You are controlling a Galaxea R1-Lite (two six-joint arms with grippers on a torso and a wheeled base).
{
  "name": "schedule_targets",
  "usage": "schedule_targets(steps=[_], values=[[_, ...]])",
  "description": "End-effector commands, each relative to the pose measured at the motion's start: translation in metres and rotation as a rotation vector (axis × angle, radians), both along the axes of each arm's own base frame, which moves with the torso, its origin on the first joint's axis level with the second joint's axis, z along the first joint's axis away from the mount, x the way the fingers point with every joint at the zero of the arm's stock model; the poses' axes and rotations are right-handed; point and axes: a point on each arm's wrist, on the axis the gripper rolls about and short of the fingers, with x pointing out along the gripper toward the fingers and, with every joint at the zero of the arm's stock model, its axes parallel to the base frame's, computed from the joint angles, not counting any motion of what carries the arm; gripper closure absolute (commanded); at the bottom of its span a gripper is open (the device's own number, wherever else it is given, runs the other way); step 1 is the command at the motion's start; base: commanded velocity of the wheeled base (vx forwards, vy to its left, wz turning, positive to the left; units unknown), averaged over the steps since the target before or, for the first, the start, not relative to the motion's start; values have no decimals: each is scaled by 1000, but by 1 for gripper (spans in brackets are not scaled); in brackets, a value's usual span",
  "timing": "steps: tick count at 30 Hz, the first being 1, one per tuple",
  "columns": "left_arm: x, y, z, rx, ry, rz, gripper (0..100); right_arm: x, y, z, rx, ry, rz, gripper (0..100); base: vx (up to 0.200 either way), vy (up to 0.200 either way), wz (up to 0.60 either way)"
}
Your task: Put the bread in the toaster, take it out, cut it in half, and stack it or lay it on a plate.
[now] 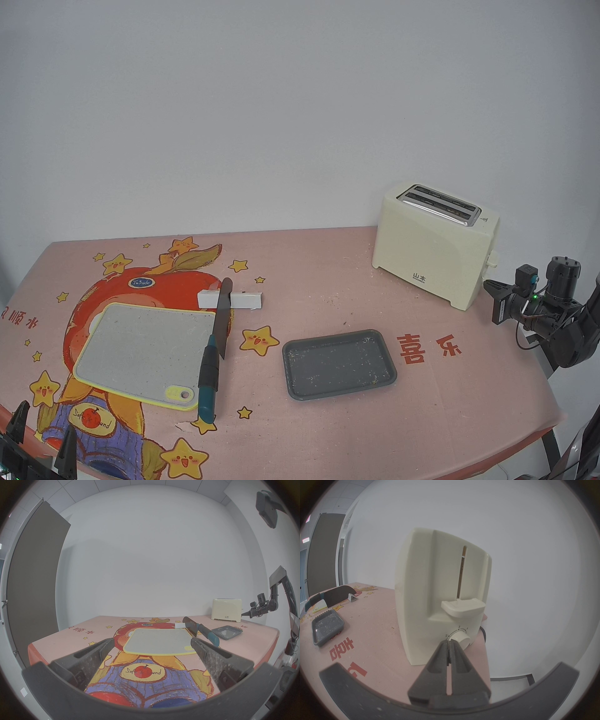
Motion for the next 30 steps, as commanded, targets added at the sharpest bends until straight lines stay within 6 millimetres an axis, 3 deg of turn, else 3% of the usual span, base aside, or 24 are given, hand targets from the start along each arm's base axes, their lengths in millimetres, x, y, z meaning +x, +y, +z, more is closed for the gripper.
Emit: schedule_targets(steps=[1,30], values=[[0,0,-5,0,0,0,0,-1,0,0,-1,0,2,100,0,0,0],[0,0,-5,0,2,0,0,-3,0,-4,-2,15,3,100,0,0,0]])
